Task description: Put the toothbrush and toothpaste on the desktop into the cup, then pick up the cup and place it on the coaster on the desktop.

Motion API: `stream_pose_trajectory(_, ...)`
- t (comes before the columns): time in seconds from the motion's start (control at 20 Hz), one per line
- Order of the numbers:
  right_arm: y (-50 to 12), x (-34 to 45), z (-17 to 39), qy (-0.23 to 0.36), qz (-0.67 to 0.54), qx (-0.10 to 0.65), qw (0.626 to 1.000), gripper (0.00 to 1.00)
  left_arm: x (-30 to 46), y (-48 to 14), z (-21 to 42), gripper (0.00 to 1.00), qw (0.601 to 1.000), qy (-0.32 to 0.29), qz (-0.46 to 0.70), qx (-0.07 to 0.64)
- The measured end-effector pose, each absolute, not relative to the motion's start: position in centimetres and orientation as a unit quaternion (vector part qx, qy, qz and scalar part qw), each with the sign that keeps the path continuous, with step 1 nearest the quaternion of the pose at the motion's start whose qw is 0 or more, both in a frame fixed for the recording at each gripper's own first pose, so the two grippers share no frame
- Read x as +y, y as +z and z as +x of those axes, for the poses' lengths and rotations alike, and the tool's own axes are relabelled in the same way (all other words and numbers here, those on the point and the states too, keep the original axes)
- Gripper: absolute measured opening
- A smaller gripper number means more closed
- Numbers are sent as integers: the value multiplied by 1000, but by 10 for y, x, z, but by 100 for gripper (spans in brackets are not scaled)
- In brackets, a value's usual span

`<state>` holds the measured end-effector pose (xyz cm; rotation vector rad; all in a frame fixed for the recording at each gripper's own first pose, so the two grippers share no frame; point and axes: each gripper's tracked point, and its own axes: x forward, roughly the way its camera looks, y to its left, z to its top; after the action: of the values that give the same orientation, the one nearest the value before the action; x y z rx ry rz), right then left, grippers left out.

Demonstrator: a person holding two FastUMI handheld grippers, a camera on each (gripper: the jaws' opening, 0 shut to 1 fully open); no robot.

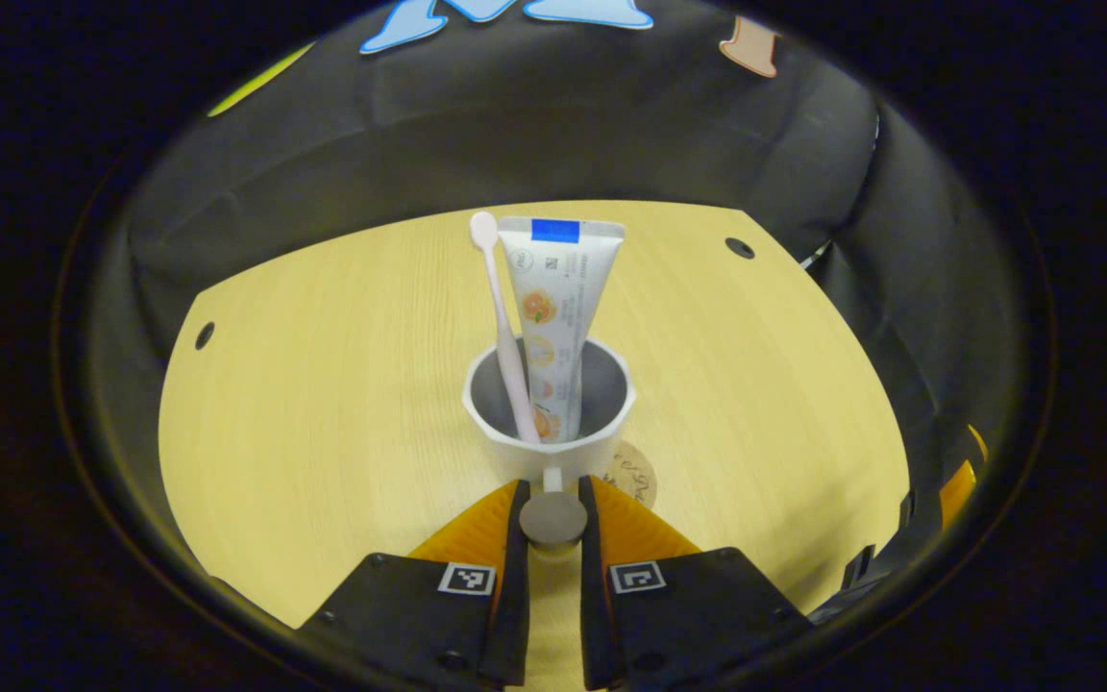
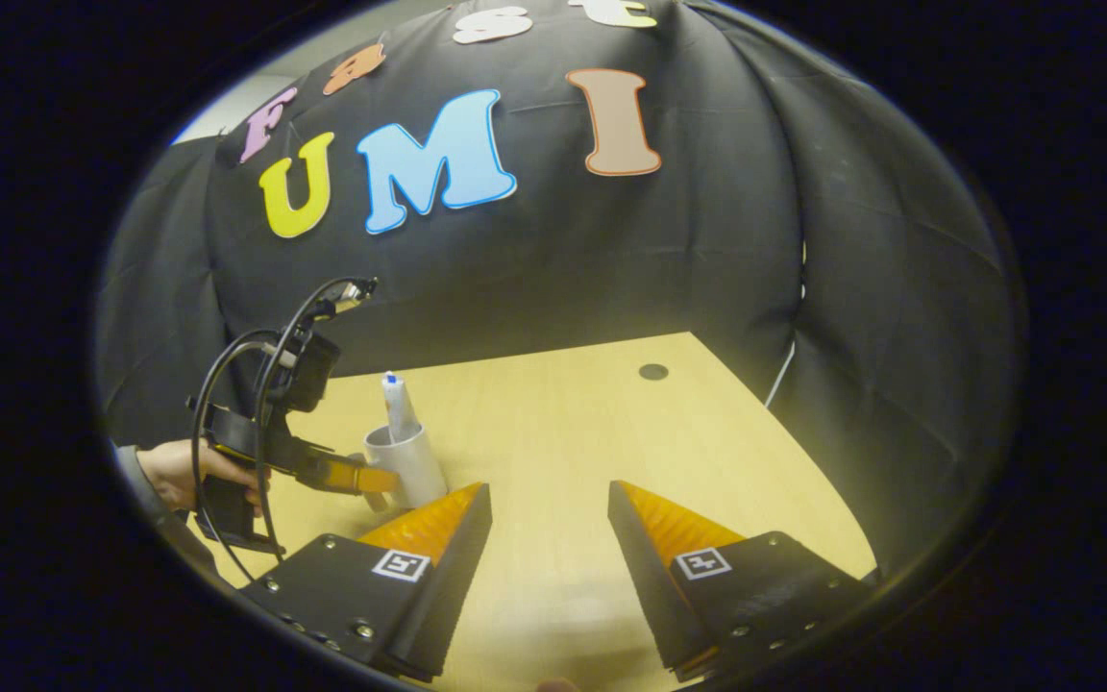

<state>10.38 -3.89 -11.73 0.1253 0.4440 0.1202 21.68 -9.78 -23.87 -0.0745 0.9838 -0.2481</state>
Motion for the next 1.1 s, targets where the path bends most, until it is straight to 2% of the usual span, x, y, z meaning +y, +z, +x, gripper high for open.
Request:
stream_pose_trajectory(0.7, -115, -38, 95, 63, 58, 227, 970, 78, -125, -255, 187, 29, 866, -117, -44, 484)
stream_pose_trajectory(0.9, -113, -36, 92, 66, 55, 226, 970, 78, -129, -260, 177, 35, 859, -124, -61, 493)
stream_pose_trajectory(1.0, -110, -35, 91, 67, 54, 225, 971, 78, -129, -258, 170, 33, 857, -125, -66, 496)
stream_pose_trajectory(1.1, -107, -34, 90, 69, 50, 223, 971, 78, -129, -256, 170, 41, 859, -127, -66, 491)
